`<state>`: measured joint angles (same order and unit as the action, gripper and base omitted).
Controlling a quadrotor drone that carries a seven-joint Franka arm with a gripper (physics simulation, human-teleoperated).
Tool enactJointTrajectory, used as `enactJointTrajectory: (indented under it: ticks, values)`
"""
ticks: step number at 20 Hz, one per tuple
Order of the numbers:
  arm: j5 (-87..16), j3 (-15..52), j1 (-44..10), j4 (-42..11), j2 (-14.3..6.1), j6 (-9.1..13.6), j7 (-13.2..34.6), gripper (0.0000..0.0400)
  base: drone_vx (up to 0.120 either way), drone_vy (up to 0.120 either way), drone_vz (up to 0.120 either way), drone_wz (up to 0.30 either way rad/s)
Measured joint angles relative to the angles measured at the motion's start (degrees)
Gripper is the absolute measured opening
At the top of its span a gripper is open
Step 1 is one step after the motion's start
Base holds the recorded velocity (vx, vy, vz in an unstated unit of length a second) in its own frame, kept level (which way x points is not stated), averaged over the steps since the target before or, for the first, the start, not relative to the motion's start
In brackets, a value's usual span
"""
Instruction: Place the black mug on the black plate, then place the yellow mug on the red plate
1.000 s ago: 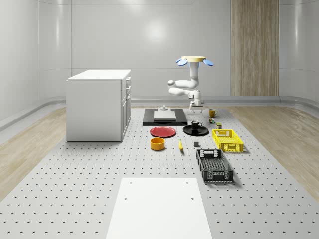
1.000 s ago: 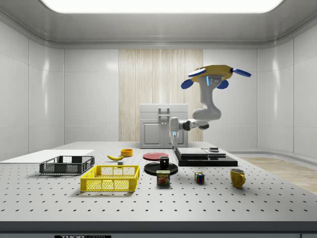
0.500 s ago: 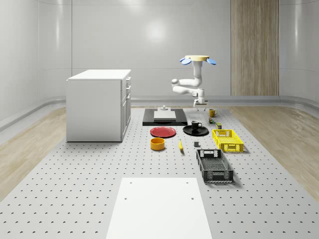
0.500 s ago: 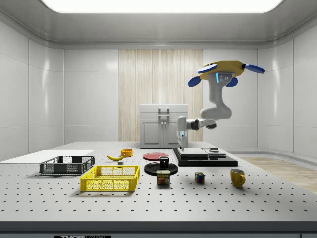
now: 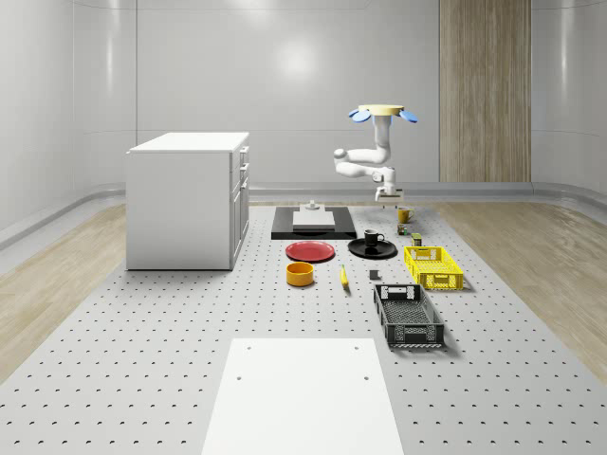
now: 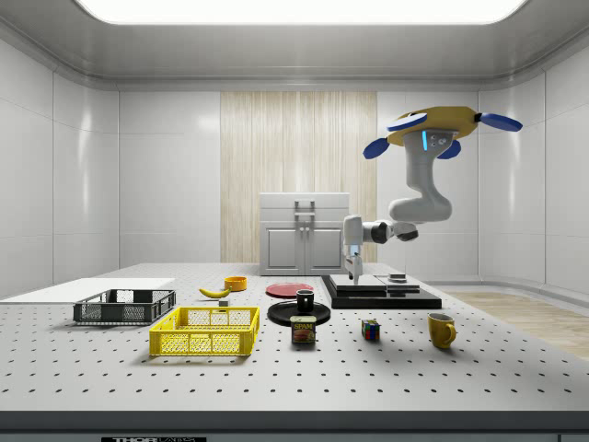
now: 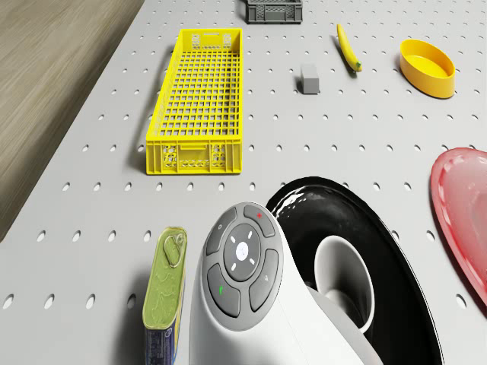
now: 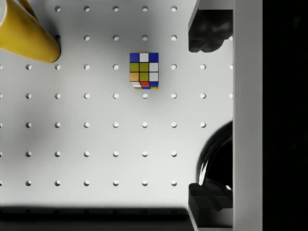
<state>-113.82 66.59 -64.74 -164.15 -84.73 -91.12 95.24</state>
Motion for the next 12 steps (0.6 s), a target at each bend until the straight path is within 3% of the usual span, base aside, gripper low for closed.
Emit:
enactJointTrajectory:
  ticks: [12]
  values:
    - [0.0,0.0,0.0,0.0,0.1,0.1,0.0,0.0400,-0.120,0.120,0.000,0.000]
